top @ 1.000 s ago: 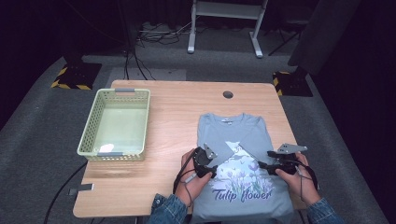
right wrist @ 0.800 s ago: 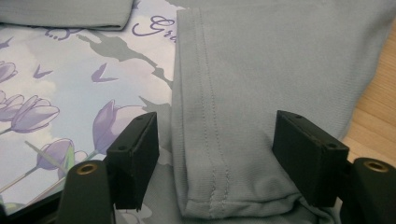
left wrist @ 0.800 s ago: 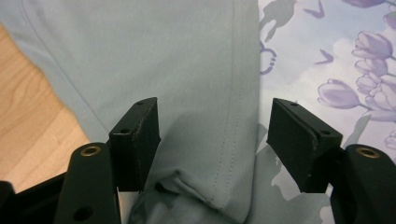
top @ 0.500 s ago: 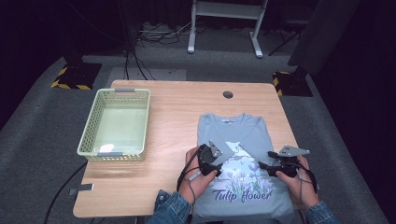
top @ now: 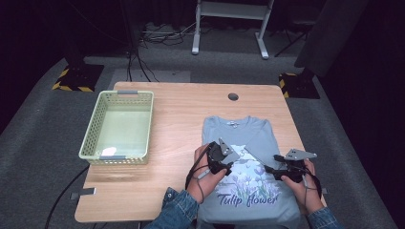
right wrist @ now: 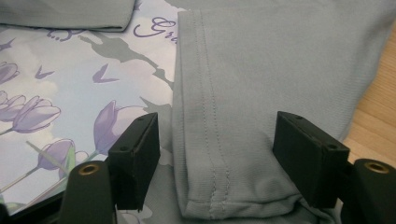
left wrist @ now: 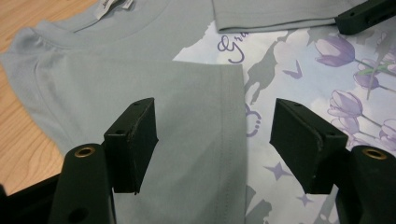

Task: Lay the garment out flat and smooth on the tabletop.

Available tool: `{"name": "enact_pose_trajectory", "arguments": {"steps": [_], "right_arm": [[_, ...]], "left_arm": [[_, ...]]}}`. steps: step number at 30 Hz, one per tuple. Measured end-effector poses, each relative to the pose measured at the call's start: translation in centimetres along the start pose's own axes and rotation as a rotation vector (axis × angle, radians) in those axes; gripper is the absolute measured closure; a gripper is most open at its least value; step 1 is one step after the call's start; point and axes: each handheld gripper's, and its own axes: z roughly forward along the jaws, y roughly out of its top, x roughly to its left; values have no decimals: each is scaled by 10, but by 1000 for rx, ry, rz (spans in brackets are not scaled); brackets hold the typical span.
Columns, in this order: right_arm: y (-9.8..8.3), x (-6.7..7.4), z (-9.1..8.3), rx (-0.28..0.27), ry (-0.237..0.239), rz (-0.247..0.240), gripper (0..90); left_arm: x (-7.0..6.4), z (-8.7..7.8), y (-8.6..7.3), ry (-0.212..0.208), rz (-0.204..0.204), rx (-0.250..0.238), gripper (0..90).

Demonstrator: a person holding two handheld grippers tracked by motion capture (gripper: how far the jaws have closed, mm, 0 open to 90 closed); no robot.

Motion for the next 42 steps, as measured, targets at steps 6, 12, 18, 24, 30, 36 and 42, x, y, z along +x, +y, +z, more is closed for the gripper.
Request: {"name": "enact_pose_trajectory", "arguments": {"steps": [6, 12, 18, 24, 30, 36, 42], "right_arm": [[0, 0, 0, 0, 0, 0, 318], [0, 0, 0, 0, 0, 0, 318], [0, 0, 0, -1, 1, 1, 320], [0, 0, 0, -1, 1, 2, 320], [0, 0, 0, 1, 1, 3, 314], [4, -2, -8, -13, -9, 34, 285], [14, 1, -15, -16, 10, 18, 279]], "left_arm": [[2, 8, 9, -7, 8, -6, 319], [5, 20, 12, -29, 13, 9, 368], [6, 36, 17, -58, 14, 27, 445], [-4, 56, 19, -100, 45, 89, 541], [-8, 54, 25, -56, 71, 138, 856], [0, 40, 27, -61, 37, 63, 856], [9, 21, 25, -51, 31, 39, 855]]}}
